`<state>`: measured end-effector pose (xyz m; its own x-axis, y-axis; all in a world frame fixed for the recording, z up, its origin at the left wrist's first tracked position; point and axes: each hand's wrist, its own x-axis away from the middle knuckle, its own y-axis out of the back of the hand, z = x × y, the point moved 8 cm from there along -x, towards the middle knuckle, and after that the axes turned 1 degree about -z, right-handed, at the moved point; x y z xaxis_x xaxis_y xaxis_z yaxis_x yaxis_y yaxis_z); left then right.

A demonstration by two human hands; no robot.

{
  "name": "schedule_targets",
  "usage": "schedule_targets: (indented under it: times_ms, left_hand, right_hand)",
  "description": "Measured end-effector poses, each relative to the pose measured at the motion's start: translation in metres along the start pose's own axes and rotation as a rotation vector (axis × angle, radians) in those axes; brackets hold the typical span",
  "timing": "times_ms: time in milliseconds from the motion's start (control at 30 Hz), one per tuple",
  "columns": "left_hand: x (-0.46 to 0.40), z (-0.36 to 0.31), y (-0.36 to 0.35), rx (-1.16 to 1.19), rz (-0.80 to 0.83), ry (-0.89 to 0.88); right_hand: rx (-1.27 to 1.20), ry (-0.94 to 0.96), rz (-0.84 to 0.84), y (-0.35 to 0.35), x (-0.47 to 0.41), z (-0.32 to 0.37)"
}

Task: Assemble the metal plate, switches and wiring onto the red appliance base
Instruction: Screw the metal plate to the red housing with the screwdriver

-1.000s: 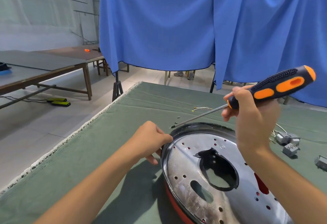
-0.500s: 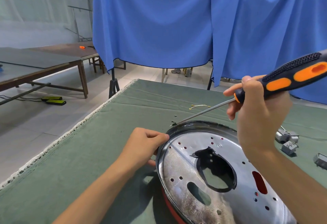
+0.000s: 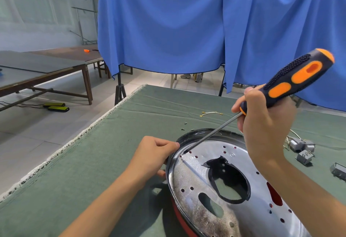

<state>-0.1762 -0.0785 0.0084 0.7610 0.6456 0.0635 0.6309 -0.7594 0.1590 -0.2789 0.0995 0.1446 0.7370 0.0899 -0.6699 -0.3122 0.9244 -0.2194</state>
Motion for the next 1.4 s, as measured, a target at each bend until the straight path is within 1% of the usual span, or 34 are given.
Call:
schedule_targets:
  times_ms: [233, 567, 867, 967, 1067, 1233, 1300, 1400]
  left_hand:
    - [-0.002, 0.002, 0.0, 0.01, 0.009, -0.019]
    - [-0.004, 0.006, -0.003, 0.032, 0.046, -0.03]
    - [-0.006, 0.009, -0.003, 0.013, 0.042, -0.043]
    - [-0.006, 0.01, -0.003, 0.019, 0.039, -0.044]
    - [-0.007, 0.01, -0.002, 0.024, 0.028, -0.043]
    - [-0.006, 0.011, -0.003, 0.034, 0.023, -0.037]
    - [-0.006, 0.012, -0.004, 0.036, 0.025, -0.034]
    - [-0.006, 0.012, -0.003, 0.022, 0.009, -0.031]
  right_hand:
    - [0.063, -0.005, 0.029, -0.005, 0.001, -0.005]
    - [0.148, 0.003, 0.015, -0.01, -0.001, -0.004]
    - [0.227, -0.016, 0.013, -0.015, 0.001, -0.006]
    - [0.255, -0.002, 0.042, -0.021, 0.001, -0.004]
    - [0.296, 0.03, 0.119, -0.037, 0.0, 0.002]
    - [0.385, 0.067, 0.372, -0.072, 0.001, 0.014]
    - [0.364, 0.033, 0.477, -0.082, 0.002, 0.016]
    - [0.275, -0.101, 0.583, -0.089, 0.002, 0.013]
